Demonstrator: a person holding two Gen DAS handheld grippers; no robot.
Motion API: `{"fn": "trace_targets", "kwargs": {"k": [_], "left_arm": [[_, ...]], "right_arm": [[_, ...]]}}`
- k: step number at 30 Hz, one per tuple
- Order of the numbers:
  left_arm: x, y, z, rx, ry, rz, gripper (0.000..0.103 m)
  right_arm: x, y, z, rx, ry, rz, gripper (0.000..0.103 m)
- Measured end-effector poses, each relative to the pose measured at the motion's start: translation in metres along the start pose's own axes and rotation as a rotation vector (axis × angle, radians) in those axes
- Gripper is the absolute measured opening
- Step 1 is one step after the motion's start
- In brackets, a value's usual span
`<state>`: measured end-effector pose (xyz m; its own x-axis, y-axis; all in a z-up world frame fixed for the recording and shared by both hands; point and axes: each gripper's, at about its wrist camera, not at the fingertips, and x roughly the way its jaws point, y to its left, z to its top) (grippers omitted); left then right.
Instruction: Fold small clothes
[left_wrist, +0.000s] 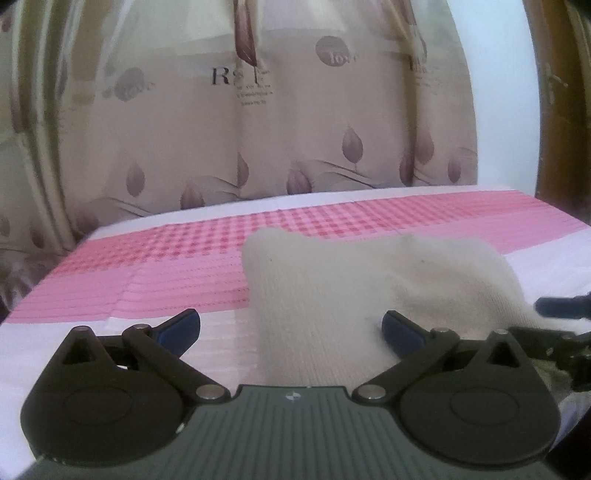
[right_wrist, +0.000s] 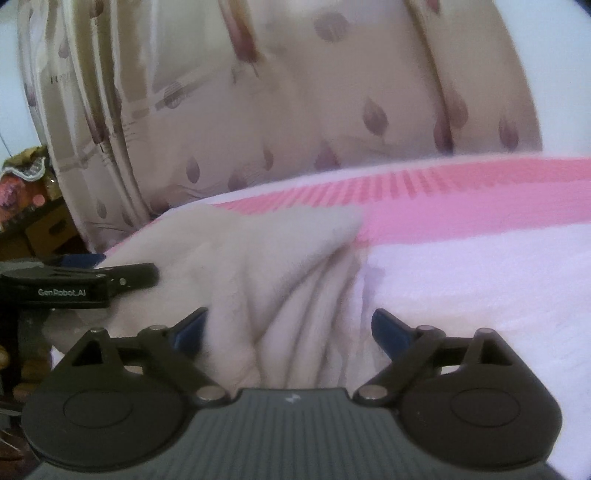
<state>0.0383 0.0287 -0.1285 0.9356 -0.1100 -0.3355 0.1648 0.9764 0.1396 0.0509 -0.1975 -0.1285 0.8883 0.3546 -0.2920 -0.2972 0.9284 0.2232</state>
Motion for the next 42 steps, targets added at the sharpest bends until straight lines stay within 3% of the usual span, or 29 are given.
{"fn": "trace_targets", "kwargs": {"k": [4,11,16,21,24,27,33,42], "left_arm": [[-0.013,0.000,0.005,-0.012,-0.009,0.025,0.103],[-0.055,-0.007,0.020,0.013,-0.107,0.065,0.103],[-0.088,-0.013,0.032,0.001,-0.224,0.113,0.103],[-0.116,-0.017,0.044,-0.067,-0.293,0.227,0.103],[-0.131,-0.022,0.048,-0.039,-0.331,0.228,0.103],[-0.141,-0.025,0.052,-0.024,-0.337,0.188,0.103],[-0.142,-0.024,0.057,-0.080,-0.259,0.057,0.103],[-0.129,-0.016,0.047,-0.112,-0.193,0.049,0.103]], "right_arm": [[-0.029,0.014,0.001,-0.022,-0.096,-0.054,0.094],[-0.080,0.031,0.005,0.000,-0.240,-0.079,0.099],[-0.100,0.040,0.009,-0.022,-0.274,-0.097,0.099],[-0.113,0.048,0.011,-0.030,-0.280,-0.120,0.099],[-0.120,0.051,0.012,-0.025,-0.286,-0.117,0.099],[-0.125,0.057,0.014,-0.037,-0.293,-0.121,0.099],[-0.128,0.070,0.016,-0.088,-0.294,-0.160,0.099],[-0.126,0.069,0.016,-0.088,-0.283,-0.177,0.099]]}}
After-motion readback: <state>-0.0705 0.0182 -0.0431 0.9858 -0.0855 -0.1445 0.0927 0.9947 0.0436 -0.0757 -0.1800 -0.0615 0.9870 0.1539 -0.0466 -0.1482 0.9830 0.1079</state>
